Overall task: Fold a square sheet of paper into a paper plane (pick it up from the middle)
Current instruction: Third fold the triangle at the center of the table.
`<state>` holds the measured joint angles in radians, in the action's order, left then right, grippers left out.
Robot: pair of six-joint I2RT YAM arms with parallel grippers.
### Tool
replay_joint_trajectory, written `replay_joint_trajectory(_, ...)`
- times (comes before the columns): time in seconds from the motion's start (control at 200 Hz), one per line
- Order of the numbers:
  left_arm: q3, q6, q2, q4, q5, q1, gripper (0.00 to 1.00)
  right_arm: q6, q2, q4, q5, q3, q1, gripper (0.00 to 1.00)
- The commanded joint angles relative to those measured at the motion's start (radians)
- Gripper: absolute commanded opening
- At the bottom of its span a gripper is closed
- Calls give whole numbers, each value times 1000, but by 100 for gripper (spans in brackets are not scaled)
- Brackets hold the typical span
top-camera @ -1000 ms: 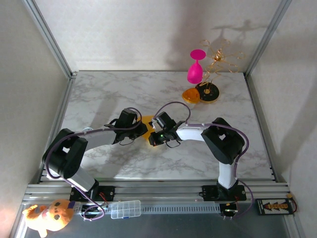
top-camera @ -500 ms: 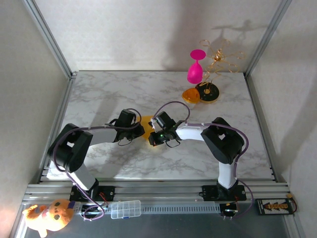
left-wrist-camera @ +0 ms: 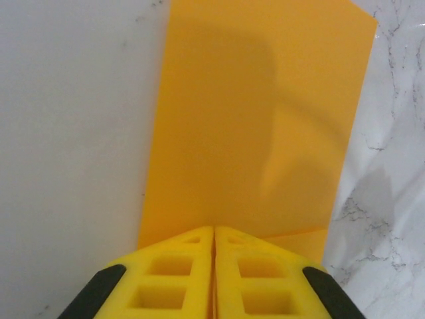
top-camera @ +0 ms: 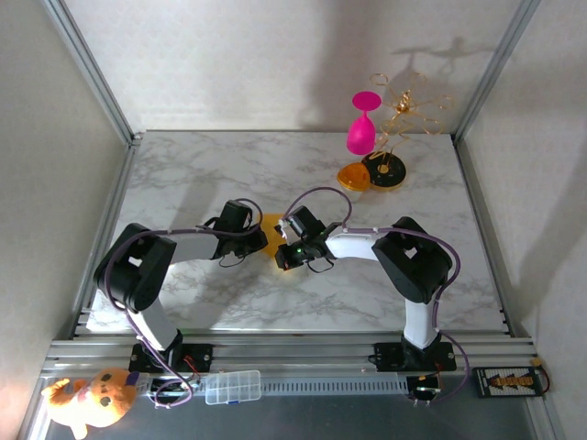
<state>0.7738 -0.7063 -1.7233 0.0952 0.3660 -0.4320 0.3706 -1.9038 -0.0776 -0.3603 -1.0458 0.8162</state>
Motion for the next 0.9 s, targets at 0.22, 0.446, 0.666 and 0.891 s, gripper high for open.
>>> replay_joint_trajectory(0.22, 16, -7, -55, -86, -95, 15, 6, 1, 29, -92, -14, 29, 5, 7)
replay_joint_trajectory(0.446, 24, -10, -62, -103, -107, 16, 6, 4, 62, -107, -27, 78, 3, 7)
replay_joint_trajectory(0.666, 31, -13, -65, -110, -103, 15, 6, -3, 76, -127, -18, 133, 4, 7)
replay_joint_trajectory(0.891, 36, -22, -61, -108, -81, 15, 6, -7, 159, -63, -10, 112, 4, 6)
